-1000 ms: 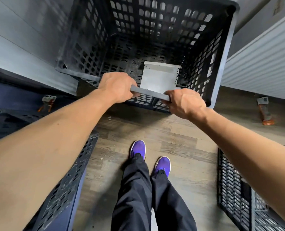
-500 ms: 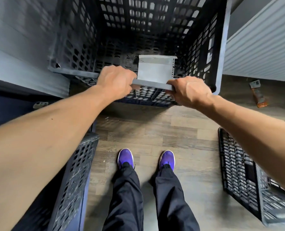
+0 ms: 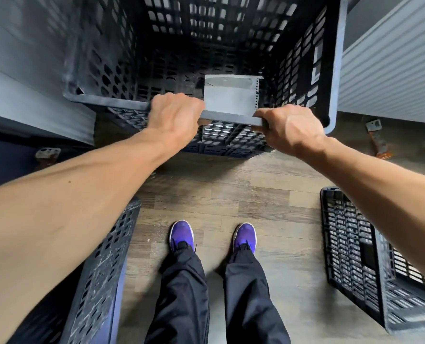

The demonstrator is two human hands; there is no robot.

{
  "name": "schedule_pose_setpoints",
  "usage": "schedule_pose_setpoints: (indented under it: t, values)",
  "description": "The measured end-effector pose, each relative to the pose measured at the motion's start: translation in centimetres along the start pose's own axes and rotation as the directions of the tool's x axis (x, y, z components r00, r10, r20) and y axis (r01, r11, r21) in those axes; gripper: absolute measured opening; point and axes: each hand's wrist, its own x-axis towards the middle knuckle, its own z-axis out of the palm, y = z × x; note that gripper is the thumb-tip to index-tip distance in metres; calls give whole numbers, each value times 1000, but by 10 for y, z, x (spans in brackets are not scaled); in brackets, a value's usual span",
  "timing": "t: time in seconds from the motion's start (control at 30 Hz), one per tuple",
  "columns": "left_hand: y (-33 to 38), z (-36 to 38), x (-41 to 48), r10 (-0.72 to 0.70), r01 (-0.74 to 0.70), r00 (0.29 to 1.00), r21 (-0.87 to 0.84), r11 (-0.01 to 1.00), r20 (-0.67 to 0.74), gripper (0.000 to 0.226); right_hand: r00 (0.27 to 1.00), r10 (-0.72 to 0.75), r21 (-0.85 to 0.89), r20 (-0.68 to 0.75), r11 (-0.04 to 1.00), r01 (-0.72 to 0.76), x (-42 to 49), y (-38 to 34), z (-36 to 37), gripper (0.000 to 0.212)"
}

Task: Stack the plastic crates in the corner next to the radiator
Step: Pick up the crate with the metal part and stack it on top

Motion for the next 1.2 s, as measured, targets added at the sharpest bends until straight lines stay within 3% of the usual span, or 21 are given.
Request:
schedule_pose_setpoints:
  t: [0.23, 0.53, 0.9, 1.2]
  values:
    - [-7, -4, -4, 36, -35, 998, 25, 999, -60, 12, 999, -36, -9, -27, 999, 36, 0, 0, -3, 27]
    - [-7, -1, -1, 19, -20, 999, -45, 999, -27, 4, 999, -43, -8, 27, 999, 43, 7, -2, -8, 24]
    - [8, 18, 10, 1, -1, 999, 14, 1000, -36, 22, 999, -5, 21, 50, 1000, 4, -1, 11, -1, 31]
    - [14, 13, 8, -60, 60, 998, -33, 998, -9, 7, 1000, -15, 10, 8, 1000, 15, 3, 13, 3, 32]
